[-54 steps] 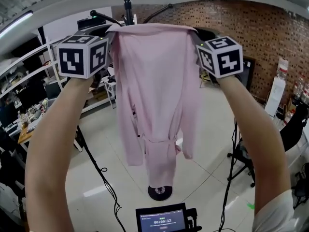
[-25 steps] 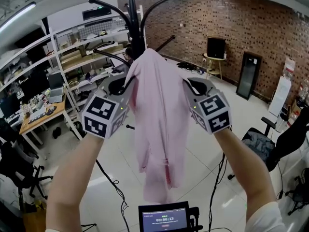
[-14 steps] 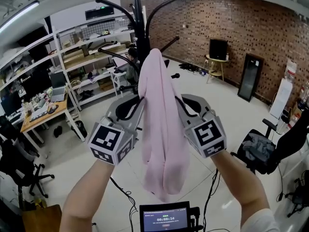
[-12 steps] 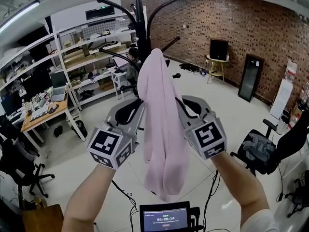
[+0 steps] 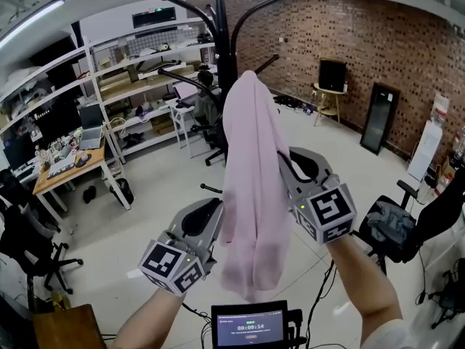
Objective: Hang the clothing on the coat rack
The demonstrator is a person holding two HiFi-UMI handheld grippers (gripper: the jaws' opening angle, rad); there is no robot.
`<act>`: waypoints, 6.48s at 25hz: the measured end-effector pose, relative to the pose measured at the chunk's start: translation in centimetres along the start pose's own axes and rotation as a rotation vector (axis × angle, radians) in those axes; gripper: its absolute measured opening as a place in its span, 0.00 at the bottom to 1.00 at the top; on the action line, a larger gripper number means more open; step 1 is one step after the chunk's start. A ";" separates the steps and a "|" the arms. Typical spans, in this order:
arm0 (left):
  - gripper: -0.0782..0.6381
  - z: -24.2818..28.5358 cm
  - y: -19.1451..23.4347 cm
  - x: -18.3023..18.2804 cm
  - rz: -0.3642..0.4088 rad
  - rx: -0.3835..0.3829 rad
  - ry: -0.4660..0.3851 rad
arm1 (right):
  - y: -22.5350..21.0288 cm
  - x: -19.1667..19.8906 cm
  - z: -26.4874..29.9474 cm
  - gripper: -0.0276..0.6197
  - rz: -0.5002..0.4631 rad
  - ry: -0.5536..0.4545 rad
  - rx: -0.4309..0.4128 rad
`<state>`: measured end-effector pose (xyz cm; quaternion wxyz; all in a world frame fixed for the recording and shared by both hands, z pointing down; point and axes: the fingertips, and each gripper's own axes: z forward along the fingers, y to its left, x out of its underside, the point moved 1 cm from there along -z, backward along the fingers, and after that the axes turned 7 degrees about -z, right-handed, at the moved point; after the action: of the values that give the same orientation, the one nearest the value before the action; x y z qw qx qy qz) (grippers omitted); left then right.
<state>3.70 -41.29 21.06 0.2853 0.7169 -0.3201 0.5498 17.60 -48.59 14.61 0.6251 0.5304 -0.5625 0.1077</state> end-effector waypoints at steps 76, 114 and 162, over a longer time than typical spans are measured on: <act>0.11 -12.8 -7.8 6.7 -0.298 -0.076 0.152 | 16.0 6.2 -17.7 0.13 0.484 0.174 -0.060; 0.11 -20.4 -14.0 8.7 -0.382 0.088 0.241 | 23.2 2.3 -26.9 0.05 0.425 0.283 0.005; 0.11 -24.0 -15.6 9.4 -0.408 0.114 0.265 | 28.1 0.6 -27.1 0.04 0.429 0.332 -0.100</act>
<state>2.97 -14.53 34.88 0.3887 0.7033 -0.0971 0.5872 13.24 -16.01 35.66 0.6970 0.3425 -0.5565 0.2953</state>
